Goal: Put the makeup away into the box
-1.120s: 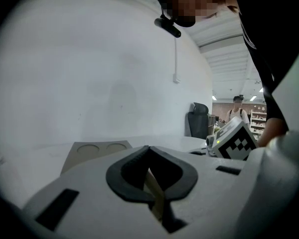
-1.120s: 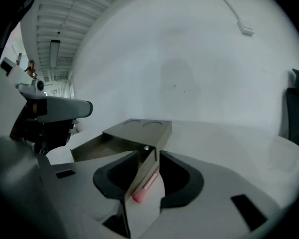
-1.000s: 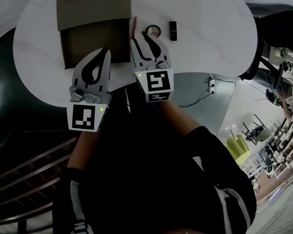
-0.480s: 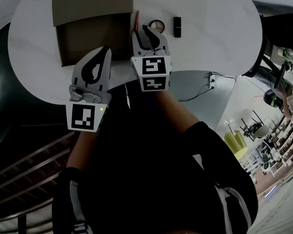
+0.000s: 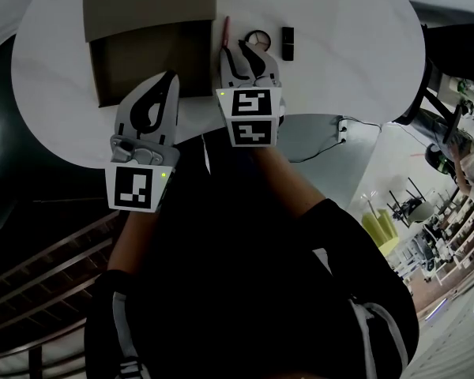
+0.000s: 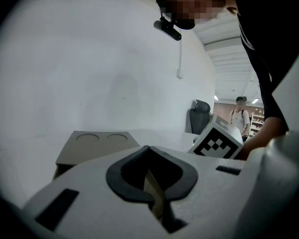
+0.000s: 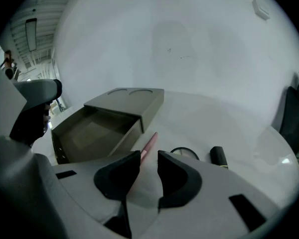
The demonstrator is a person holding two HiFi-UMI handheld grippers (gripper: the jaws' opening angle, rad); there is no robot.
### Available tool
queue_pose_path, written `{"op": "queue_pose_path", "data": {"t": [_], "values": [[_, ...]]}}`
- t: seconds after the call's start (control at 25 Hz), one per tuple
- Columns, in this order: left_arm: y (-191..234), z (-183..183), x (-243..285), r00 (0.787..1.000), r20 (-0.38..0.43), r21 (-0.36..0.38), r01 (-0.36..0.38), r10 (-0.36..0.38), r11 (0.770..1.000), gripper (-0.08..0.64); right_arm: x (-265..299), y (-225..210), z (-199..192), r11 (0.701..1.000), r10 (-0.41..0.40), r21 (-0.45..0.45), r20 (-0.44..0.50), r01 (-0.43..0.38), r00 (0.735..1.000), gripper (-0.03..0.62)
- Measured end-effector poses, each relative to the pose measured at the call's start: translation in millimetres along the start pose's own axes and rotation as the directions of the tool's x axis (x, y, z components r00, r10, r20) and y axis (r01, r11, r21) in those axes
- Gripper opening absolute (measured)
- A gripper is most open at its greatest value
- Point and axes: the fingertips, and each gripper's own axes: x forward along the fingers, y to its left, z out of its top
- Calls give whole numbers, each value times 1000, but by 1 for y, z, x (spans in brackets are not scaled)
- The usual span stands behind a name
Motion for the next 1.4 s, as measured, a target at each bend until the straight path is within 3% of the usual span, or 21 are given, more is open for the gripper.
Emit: {"op": "queue_pose_path", "data": {"t": [0.2,0.56,0.72,0.96,1.4], "values": [[1,-2,2,1000,-3,-7,-2,2,1000,6,2,-1,1,999,11,43,12,-11,1000,126],[2,-5,4,1000,-11,-14,-5,5,1000,6,15,7,-1,1000,20,16,-22,-20,1000,124],[3,-9,5,1000,-9,-16,-4,4,1000,6,17,1,-5,1000,-2,5,-17,2,1000,67],[3,-5,3,1000,-3,-16,-4,4,1000,6,14,-1,-4,999,2,47,-13,-1,1000,64],[1,1,-1,1000,23,-8,-3,3,1000,6,-24,-5,34,993,-30,116,115,16,993,64]]}}
